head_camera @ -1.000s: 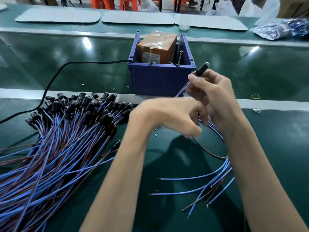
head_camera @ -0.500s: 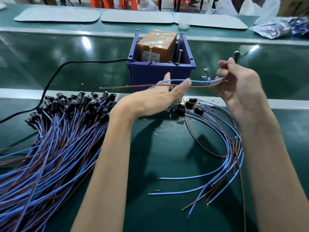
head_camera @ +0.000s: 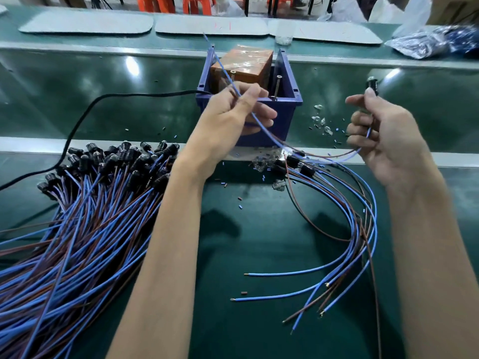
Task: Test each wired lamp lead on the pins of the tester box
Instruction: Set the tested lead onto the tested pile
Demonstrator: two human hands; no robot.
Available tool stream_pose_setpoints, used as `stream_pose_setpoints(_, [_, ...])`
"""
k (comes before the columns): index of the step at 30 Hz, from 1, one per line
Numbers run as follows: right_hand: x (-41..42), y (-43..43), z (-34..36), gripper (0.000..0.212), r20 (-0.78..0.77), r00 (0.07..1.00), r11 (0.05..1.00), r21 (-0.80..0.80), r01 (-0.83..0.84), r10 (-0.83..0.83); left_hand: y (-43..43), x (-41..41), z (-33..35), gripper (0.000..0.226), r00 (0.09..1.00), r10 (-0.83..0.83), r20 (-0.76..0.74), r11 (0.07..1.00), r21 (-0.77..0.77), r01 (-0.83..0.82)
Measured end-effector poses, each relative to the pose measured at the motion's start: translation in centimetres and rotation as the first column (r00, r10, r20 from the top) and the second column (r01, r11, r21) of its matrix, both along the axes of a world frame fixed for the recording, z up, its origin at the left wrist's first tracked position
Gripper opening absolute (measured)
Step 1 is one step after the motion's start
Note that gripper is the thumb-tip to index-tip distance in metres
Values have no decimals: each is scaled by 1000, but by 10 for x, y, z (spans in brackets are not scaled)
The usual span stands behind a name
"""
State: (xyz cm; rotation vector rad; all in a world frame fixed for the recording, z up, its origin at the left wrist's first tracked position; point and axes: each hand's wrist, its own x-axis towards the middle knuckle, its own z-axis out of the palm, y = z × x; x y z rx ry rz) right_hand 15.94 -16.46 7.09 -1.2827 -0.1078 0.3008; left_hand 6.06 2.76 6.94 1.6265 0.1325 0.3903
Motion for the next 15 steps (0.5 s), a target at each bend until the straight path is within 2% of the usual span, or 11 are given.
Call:
stream_pose_setpoints(2, [-1,-2,-1,19,77,997,997,-72,21,-16,2,1,0,24,997,72,23,995,-68,-70])
stream_pose_setpoints(4, [-1,-1,-3,12,129,991,991,-117,58,-43,5,2,-1,27,995,97,0,993,-65,-97])
stream_pose_setpoints(7, [-2,0,-6,12,137,990,990,-133,37,-19,4,0,-3,28,991,-12,-135,1000,-10,11])
stream_pose_setpoints(11, [-7,8,-7,39,121,989,985,-159,-65,85,-5,-1,-8,26,917,-186,-352,965,110,238])
stream_pose_setpoints(15, [-13,22,-8,62,82,992,987,-133,-87,98,-12,0,-9,29,856,-267,-443,911,173,374])
